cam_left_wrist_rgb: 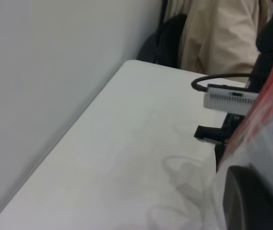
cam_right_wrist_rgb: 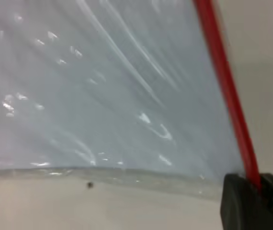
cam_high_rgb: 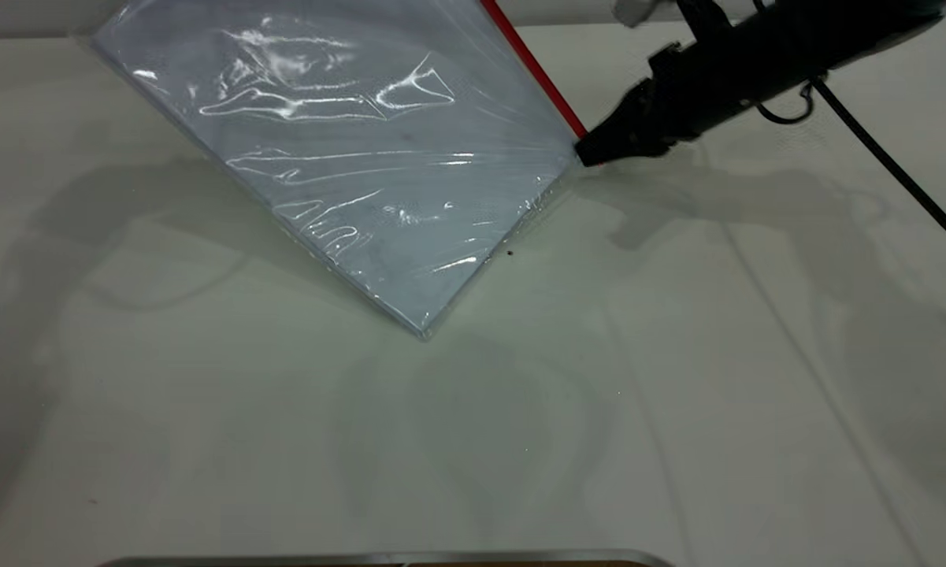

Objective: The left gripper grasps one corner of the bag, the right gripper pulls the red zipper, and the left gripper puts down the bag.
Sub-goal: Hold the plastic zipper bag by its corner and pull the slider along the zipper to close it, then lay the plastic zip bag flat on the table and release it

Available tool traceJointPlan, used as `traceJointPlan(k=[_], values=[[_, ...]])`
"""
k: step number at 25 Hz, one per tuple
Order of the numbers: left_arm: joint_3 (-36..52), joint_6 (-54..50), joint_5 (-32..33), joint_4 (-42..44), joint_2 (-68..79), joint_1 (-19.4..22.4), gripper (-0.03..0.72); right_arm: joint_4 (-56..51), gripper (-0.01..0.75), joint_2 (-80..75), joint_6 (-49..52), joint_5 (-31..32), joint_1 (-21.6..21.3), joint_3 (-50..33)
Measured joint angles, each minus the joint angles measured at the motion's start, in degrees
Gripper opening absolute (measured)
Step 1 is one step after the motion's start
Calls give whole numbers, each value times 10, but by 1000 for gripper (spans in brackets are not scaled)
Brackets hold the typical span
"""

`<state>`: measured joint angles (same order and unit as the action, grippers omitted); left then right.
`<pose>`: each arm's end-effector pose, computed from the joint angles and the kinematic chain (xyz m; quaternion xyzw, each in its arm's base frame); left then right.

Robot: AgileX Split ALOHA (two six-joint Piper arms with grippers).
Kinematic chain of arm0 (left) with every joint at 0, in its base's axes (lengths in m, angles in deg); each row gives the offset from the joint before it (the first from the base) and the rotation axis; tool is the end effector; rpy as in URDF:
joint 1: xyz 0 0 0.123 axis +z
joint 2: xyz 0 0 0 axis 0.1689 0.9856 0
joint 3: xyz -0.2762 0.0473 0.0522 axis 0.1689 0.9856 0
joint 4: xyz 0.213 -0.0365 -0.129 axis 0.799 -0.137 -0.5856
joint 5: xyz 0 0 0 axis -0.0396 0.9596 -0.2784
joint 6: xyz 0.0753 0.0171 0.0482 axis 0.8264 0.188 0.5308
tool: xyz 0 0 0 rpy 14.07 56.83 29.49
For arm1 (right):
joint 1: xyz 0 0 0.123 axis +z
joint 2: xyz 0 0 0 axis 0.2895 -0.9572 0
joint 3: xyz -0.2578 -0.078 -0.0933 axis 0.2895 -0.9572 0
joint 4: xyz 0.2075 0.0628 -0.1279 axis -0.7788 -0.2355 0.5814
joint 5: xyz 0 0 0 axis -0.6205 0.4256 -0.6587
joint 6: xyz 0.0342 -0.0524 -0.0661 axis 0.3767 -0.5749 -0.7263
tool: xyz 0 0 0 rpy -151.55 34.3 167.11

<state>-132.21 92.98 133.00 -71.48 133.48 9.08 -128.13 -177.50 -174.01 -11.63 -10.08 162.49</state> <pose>0.4784 -0.0857 0.1326 0.4197 0.6755 -0.3469 0.4971 0.4602 0.1145 -0.0140 -0.3869 0.8322 0.2842 0.2775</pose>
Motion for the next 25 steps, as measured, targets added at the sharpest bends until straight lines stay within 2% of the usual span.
traceJointPlan(k=[6, 8, 11, 13, 15, 17, 20, 22, 25], values=[[-1, -13, 5, 26, -3, 0, 50, -1, 83, 1, 8, 5, -3, 0], [-1, -33, 5, 43, -6, 1, 50, -1, 152, 6, 9, -1, -5, -2], [10, -59, -7, 64, -9, 3, 50, -16, 307, 37, 14, 5, -7, -5], [29, -71, -30, 66, -8, 3, 50, -28, 394, 68, 23, 30, -8, -5], [44, -95, -52, 64, 1, 2, 50, -38, 443, 103, 34, 70, -8, -5], [54, -140, -62, 62, 17, -2, 53, -47, 451, 141, 49, 130, -8, -5], [59, -269, -68, 70, 34, -9, 76, -52, 434, 197, 95, 213, -8, -5], [59, -355, -66, 76, 35, -9, 110, -43, 406, 242, 143, 234, -8, -6], [59, -453, -56, 77, 26, -10, 202, 3, 366, 315, 223, 245, -8, -6]])
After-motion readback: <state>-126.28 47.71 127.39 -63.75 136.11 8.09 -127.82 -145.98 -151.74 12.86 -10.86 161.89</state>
